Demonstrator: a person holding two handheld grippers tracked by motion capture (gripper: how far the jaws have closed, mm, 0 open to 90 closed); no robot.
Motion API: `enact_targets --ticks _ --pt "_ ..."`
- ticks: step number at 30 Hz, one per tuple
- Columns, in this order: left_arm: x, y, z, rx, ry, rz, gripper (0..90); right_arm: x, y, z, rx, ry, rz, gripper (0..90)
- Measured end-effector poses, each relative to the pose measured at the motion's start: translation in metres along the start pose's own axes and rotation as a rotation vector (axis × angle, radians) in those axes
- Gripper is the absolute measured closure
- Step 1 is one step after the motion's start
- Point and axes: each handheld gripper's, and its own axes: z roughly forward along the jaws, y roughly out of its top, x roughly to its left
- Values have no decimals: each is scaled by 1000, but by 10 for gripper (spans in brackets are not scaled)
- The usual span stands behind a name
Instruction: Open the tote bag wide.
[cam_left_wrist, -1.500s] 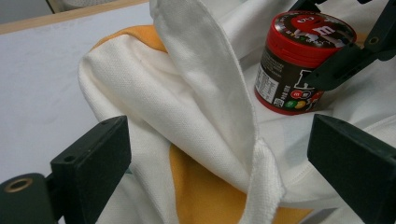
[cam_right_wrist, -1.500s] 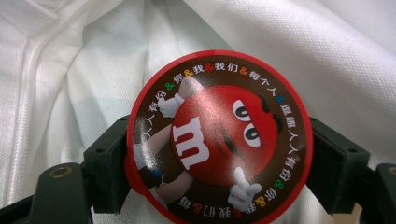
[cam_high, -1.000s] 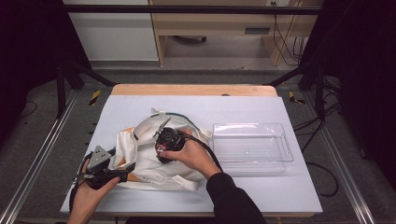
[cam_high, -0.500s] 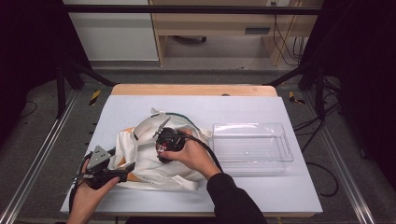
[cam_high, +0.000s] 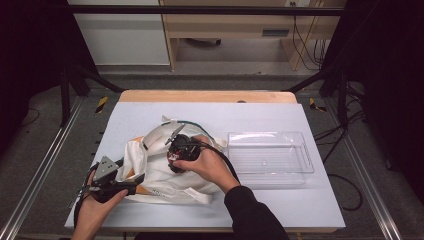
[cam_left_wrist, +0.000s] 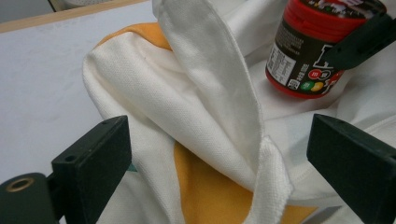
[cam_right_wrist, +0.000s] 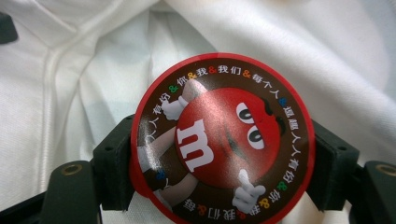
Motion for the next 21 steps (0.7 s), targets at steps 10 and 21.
enact_targets --ticks 10,21 --pt "0 0 0 0 4 1 61 -4 -1 -21 -34 -10 20 258" --pt "-1 -1 0 4 4 1 60 -6 -5 -51 -67 -47 23 258"
